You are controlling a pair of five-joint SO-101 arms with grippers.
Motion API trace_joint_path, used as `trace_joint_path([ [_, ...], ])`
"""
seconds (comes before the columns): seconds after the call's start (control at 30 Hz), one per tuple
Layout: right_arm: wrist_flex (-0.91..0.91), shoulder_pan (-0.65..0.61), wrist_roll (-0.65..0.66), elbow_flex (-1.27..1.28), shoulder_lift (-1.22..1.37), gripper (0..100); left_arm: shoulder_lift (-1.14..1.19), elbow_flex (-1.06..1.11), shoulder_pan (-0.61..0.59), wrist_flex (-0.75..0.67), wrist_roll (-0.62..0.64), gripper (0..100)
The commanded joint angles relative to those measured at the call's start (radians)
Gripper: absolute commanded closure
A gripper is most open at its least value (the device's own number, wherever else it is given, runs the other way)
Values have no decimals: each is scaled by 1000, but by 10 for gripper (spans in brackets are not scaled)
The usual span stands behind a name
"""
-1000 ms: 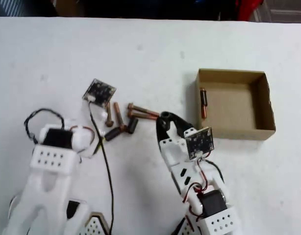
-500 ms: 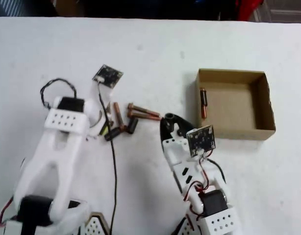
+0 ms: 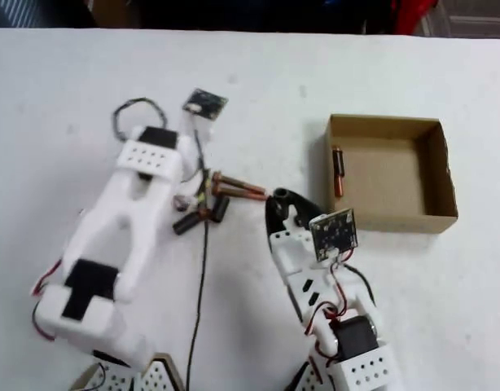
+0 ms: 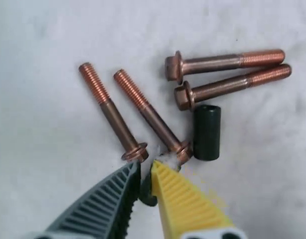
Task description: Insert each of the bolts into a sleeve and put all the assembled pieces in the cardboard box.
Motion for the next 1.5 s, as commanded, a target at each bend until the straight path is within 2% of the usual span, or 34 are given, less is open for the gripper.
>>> trace_joint_path([
  [0.0,10,10,26,9,-15,981,105,-167,7,-9,83,924],
  [0.2,10,10,26,9,-15,981,245,-338,-13,123,158,832],
  [0.37,10,12,26,9,-15,981,295,-448,-27,173,163,831],
  [0.6,10,12,26,9,-15,981,305,-440,-96,175,163,831],
  [1.47,10,12,26,9,-15,981,305,-163,-107,-97,163,831],
])
